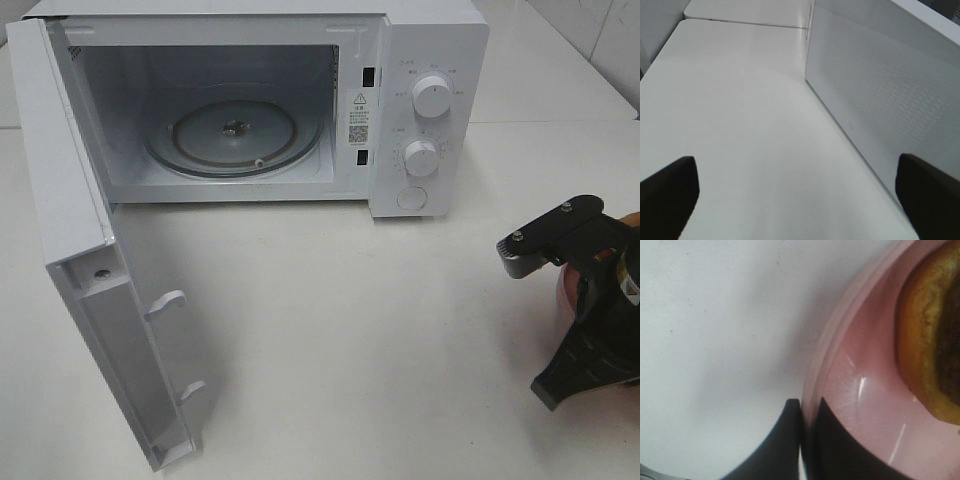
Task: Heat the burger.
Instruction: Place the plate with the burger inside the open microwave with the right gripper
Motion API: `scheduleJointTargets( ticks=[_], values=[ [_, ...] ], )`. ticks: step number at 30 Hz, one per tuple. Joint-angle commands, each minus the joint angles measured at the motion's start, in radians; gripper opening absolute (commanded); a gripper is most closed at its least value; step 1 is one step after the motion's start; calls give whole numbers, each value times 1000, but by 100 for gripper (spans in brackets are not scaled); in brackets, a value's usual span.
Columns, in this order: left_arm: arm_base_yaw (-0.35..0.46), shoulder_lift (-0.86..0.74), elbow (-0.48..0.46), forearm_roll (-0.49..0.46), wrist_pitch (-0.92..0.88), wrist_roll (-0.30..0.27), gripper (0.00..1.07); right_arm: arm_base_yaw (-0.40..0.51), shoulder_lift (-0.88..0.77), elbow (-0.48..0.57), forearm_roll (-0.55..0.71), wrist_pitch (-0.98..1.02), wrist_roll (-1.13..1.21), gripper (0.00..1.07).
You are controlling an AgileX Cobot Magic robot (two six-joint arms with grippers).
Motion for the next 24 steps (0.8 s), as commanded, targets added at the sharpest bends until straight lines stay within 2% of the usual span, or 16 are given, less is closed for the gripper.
scheduleJointTargets(
  ticks=[1, 11, 24],
  values=[
    [-6, -4, 3, -8, 3, 0, 100, 58, -15, -9, -110, 41, 63, 0],
    [-6, -4, 3, -8, 3, 0, 100, 141, -15, -9, -246, 110, 195, 0],
    [-6, -4, 3, -8, 3, 0, 100, 256, -15, -9, -265, 126, 208, 0]
  ],
)
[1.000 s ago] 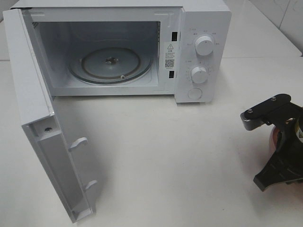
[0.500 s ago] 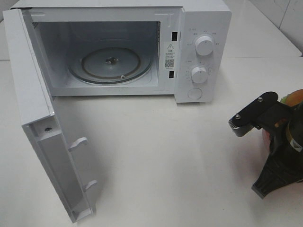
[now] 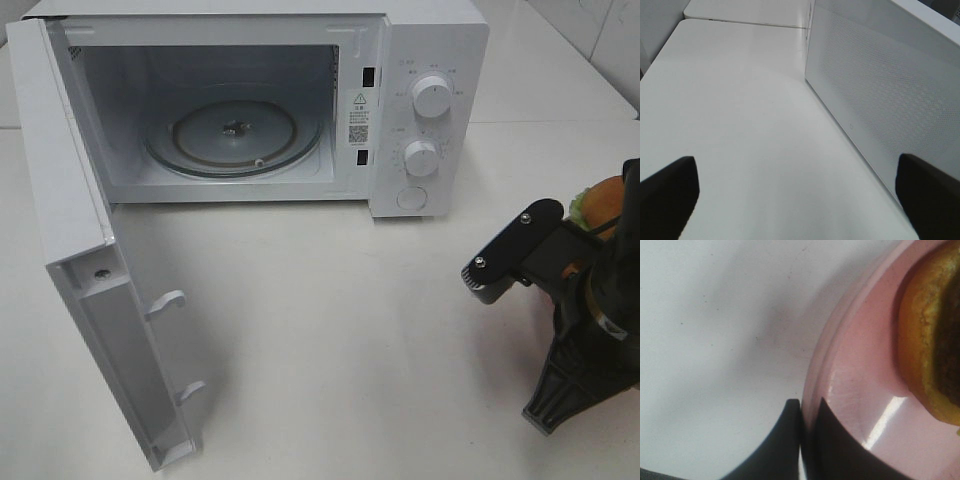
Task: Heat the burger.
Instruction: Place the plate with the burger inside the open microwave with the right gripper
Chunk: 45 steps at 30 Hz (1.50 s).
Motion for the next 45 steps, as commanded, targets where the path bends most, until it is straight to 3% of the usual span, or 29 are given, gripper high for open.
scheduleJointTargets(
  ticks=[1, 27, 45],
  values=[
    [-6, -4, 3, -8, 3, 0, 100, 50, -14, -9, -59, 22, 8, 0],
    [-6, -4, 3, -8, 3, 0, 100, 360, -14, -9, -115, 13, -58, 0],
    [-6, -4, 3, -8, 3, 0, 100, 470, -14, -9, -154, -27, -141, 0]
  ],
)
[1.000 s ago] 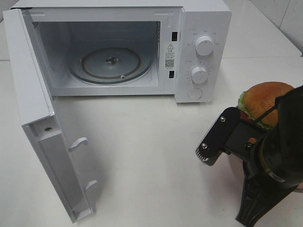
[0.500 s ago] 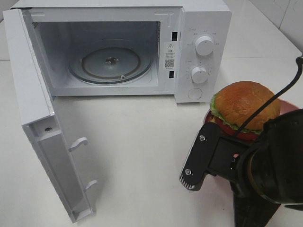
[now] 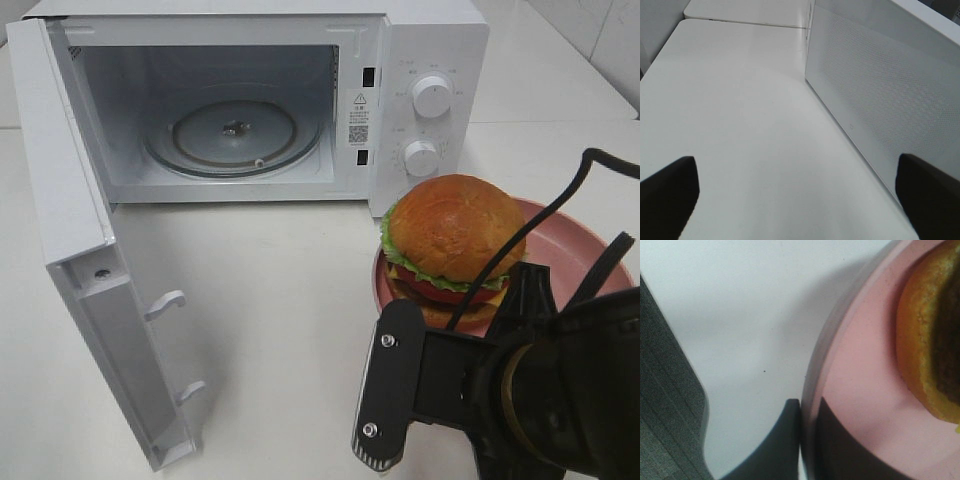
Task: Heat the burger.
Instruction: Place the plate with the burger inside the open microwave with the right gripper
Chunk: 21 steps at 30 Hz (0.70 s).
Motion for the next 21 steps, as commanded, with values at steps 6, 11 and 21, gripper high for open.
scheduleJointTargets(
  ticks=[6, 11, 21],
  values=[
    [-6, -4, 3, -8, 3, 0, 100, 8, -14, -9, -57, -31, -42, 1],
    [-6, -4, 3, -8, 3, 0, 100, 8, -14, -9, -75, -83, -94, 1],
    [-6, -4, 3, -8, 3, 0, 100, 2, -14, -9, -134, -155, -245, 0]
  ],
)
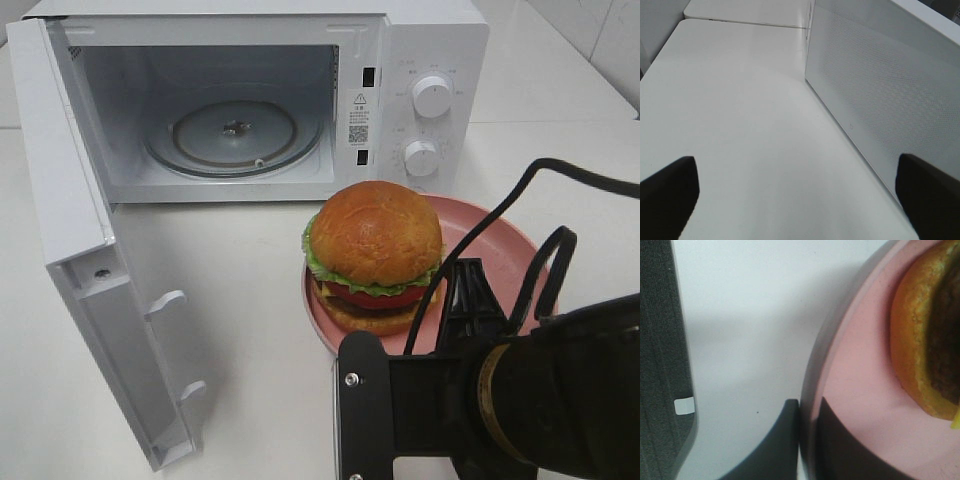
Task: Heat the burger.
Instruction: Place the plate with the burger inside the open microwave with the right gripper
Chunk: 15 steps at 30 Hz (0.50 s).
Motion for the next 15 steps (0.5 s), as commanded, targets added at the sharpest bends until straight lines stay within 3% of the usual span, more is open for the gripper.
scheduleJointTargets(
  ticks=[1, 10, 15],
  values=[
    [-6, -4, 3, -8, 3, 0, 100, -5, -14, -9, -102, -27, -39, 0],
    [-6, -4, 3, -8, 3, 0, 100, -7, -14, -9, -133, -85, -144, 0],
    [-6, -4, 3, -8, 3, 0, 100, -101, -14, -9, -121, -159, -231, 0]
  ],
)
